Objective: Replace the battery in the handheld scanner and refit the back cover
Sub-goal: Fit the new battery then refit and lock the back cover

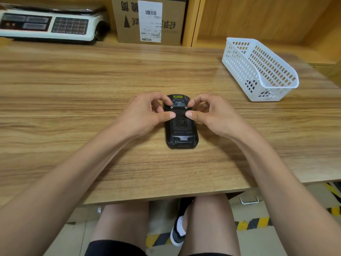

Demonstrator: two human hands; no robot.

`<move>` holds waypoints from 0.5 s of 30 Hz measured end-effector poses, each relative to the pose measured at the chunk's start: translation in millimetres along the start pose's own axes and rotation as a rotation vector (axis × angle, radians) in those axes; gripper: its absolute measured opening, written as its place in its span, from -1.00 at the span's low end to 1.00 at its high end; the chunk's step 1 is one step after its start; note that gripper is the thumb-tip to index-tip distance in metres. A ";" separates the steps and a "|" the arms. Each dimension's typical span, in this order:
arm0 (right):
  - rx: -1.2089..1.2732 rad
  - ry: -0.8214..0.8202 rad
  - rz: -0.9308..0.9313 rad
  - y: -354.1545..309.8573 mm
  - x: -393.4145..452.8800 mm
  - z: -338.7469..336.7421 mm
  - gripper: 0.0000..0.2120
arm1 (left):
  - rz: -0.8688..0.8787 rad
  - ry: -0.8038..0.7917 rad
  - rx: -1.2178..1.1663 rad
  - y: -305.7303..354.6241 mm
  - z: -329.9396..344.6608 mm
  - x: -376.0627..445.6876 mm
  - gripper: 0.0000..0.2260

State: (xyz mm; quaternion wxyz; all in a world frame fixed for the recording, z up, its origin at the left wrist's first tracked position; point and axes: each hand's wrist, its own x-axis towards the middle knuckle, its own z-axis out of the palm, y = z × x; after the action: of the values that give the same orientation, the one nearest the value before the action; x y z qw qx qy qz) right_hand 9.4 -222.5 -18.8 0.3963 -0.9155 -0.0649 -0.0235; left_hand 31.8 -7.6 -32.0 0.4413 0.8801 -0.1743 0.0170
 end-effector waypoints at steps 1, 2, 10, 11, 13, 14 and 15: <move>0.002 0.014 0.002 -0.1 -0.6 0.6 -0.85 | 0.002 0.001 0.000 0.0 0.1 0.0 -0.77; 0.000 0.028 0.002 -0.4 -1.4 1.4 -0.85 | 0.003 0.000 0.000 0.1 0.0 0.1 -0.77; 0.017 0.094 0.015 -3.5 -8.1 6.3 -0.83 | 0.008 -0.051 0.017 -0.4 -1.5 3.8 -0.78; 0.019 0.092 0.016 -3.8 -8.9 6.1 -0.83 | 0.006 -0.068 0.024 -0.1 -2.6 5.1 -0.79; 0.027 0.087 0.017 -4.5 -10.0 5.7 -0.82 | 0.001 -0.096 0.030 0.6 -4.4 7.4 -0.79; 0.034 0.085 0.019 -4.7 -10.5 5.7 -0.82 | -0.003 -0.108 0.034 1.5 -5.1 8.2 -0.78; 0.042 0.084 0.019 -4.7 -10.7 6.0 -0.83 | -0.006 -0.118 0.036 2.2 -5.5 8.7 -0.78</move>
State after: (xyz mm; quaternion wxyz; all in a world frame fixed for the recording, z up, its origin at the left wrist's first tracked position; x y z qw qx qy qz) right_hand -1.9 -216.0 -20.5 0.4178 -0.9059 -0.0398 -0.0568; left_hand 39.9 -7.0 -25.4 0.4141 0.8880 -0.1973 -0.0332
